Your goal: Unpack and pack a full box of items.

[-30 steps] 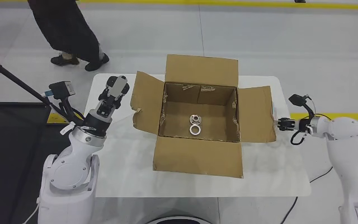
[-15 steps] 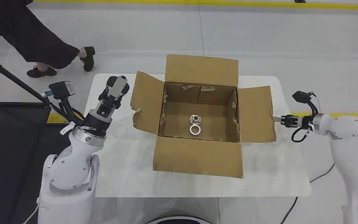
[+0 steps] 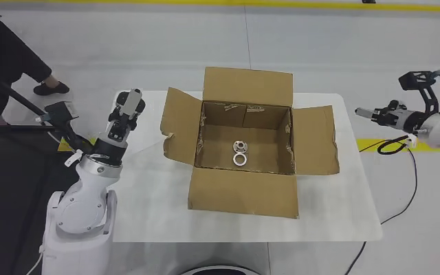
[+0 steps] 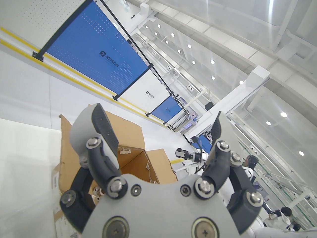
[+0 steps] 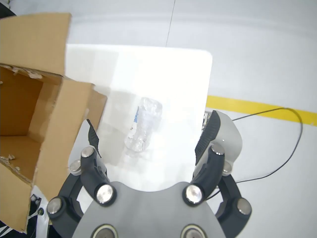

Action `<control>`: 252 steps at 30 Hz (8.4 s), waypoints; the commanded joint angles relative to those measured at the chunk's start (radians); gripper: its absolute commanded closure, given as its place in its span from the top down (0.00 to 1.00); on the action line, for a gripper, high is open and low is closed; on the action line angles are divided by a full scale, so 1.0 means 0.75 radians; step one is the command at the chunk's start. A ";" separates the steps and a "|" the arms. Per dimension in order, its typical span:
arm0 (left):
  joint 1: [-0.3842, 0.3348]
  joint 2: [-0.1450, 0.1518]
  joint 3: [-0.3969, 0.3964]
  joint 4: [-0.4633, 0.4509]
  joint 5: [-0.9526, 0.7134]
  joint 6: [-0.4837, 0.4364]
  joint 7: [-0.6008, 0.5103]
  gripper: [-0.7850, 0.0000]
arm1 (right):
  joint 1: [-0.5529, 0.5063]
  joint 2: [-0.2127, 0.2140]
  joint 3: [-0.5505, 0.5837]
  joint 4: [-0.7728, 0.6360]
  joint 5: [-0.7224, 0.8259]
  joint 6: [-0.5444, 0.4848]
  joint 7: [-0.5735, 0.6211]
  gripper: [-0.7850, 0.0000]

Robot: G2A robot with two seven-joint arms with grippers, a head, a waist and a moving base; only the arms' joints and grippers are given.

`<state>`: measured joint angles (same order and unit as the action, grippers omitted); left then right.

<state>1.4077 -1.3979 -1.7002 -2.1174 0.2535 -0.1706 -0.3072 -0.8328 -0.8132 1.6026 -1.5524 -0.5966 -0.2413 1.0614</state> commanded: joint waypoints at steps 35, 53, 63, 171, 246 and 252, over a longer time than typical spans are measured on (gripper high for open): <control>-0.171 0.065 0.078 0.349 0.245 0.177 -0.249 0.77 | 0.630 -0.225 -1.081 -0.040 0.124 0.085 0.122 1.00; -0.163 0.081 0.143 0.344 0.252 0.223 -0.242 0.69 | 0.776 -0.442 -1.491 0.274 0.128 0.033 0.105 0.92; -0.145 0.090 0.152 0.331 0.241 0.236 -0.221 0.69 | 0.837 -0.588 -1.625 0.566 0.176 -0.022 0.068 0.44; -0.030 0.163 0.063 0.240 -0.006 0.267 -0.083 1.00 | 0.530 -0.615 -1.098 0.420 -0.075 -0.302 0.098 0.00; -0.030 0.163 0.063 0.240 -0.006 0.267 -0.083 1.00 | -0.790 -0.312 0.503 -0.539 -0.178 0.131 0.090 0.00; -0.030 0.163 0.063 0.240 -0.006 0.267 -0.083 1.00 | -0.684 -0.295 0.377 -0.371 -0.303 0.149 0.180 0.00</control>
<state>1.3852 -1.2757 -1.6530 -1.9371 0.2487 0.0298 -0.3693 -1.3609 -1.0365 1.9024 -1.8500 -0.8121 -0.1305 1.1826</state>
